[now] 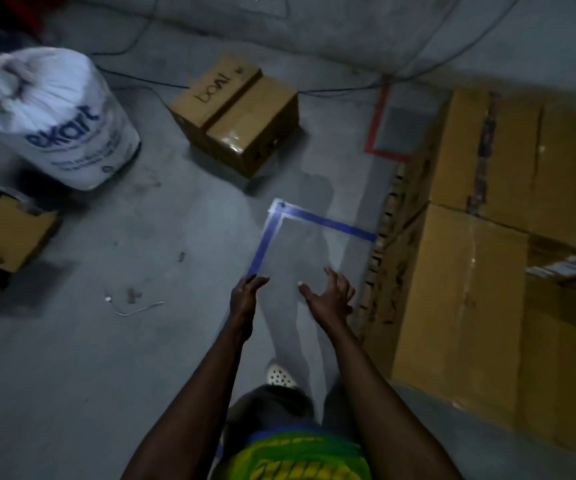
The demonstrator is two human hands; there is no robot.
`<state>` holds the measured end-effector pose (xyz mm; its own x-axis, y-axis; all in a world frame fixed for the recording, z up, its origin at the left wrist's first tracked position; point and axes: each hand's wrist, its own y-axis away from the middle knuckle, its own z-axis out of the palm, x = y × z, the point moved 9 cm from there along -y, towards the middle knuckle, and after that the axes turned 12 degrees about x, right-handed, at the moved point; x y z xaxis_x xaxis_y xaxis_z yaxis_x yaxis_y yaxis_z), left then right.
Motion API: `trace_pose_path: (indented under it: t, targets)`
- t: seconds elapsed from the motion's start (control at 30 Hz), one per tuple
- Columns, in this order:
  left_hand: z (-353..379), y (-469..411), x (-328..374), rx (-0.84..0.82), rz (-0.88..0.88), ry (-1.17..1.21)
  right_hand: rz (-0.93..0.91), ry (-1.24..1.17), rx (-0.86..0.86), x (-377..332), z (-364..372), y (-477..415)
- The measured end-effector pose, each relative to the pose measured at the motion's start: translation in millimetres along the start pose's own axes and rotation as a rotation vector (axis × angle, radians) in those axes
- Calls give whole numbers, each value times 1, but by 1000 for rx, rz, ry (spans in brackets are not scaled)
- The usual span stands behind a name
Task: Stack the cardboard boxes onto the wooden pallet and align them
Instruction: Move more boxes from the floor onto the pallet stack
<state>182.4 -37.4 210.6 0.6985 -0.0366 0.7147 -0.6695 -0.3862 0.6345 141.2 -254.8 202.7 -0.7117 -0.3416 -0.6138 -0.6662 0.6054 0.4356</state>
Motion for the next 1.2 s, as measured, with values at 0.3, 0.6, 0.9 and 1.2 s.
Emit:
trace_pose_path:
  t: [0.3, 0.6, 0.9, 1.2]
  targets:
    - [-20, -163, 117, 32, -8, 56, -83, -42, -42, -179, 88, -108]
    - [52, -423, 233, 53, -92, -64, -52, -28, -128, -348, 238, -340]
    - [146, -763, 297, 0, 59, -210, -108, -40, -139, -432, 454, -573]
    - [248, -1062, 282, 79, 89, -147, 339, -249, -88, -326, 678, -729]
